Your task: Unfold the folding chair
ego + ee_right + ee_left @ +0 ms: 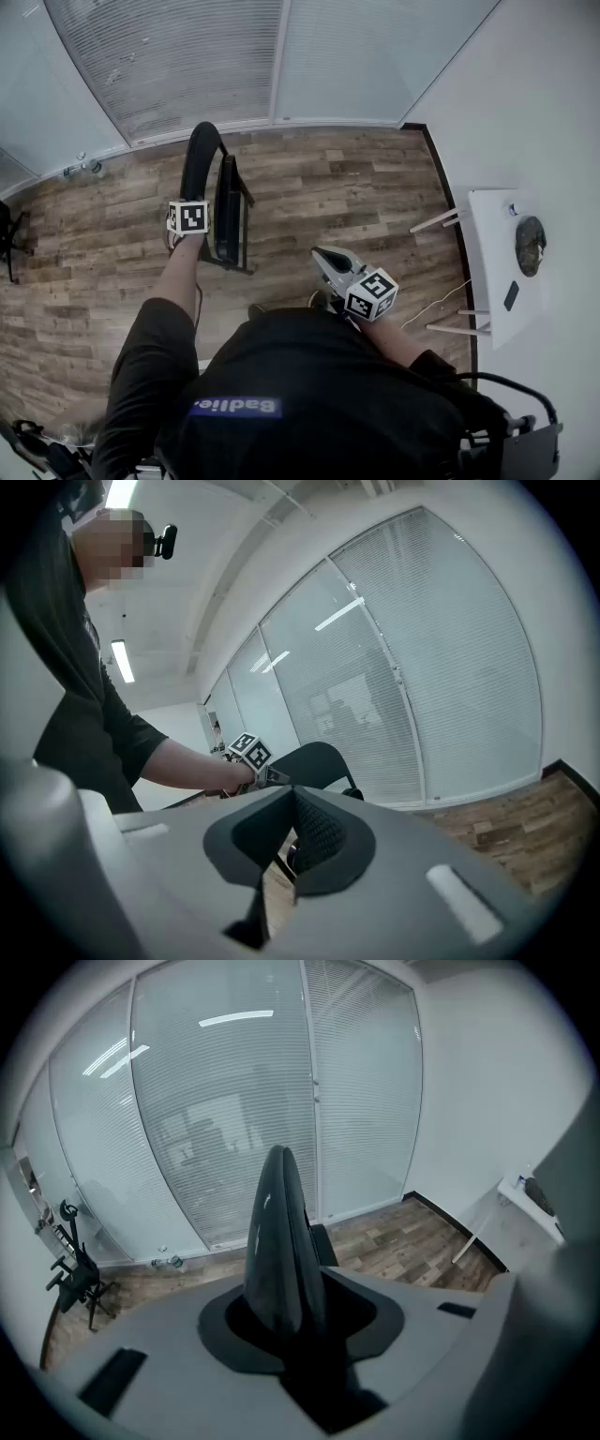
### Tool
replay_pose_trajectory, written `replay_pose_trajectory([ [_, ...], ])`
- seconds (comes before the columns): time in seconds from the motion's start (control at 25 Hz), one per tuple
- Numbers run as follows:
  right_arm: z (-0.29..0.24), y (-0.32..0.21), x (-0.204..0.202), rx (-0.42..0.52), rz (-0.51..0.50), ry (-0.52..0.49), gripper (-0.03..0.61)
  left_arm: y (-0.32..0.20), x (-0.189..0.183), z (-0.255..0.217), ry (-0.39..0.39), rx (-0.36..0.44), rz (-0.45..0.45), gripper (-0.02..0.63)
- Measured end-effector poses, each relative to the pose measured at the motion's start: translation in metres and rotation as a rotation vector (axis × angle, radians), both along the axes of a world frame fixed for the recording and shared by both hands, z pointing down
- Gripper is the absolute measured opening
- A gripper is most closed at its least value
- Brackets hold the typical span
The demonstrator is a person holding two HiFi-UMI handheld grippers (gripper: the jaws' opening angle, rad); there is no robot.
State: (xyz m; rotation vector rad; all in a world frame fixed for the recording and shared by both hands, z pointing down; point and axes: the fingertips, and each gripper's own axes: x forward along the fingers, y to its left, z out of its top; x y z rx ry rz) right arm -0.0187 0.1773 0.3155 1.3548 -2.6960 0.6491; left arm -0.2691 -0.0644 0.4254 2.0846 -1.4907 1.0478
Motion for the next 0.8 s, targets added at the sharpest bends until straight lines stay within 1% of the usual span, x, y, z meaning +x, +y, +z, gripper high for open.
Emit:
replay_pose_trajectory([
  [0.56, -0.0023, -0.0039, -0.0036, 0.003, 0.004, -0.011, 0.002, -0.0011, 0.0018, -0.0006, 0.004, -0.001, -0.001, 0.103],
  [0.8, 0.0045, -0.0072, -0.0068, -0.017, 0.015, -0.011, 0.002, 0.0008, -0.001, -0.0007, 0.006, 0.001, -0.001, 0.103],
])
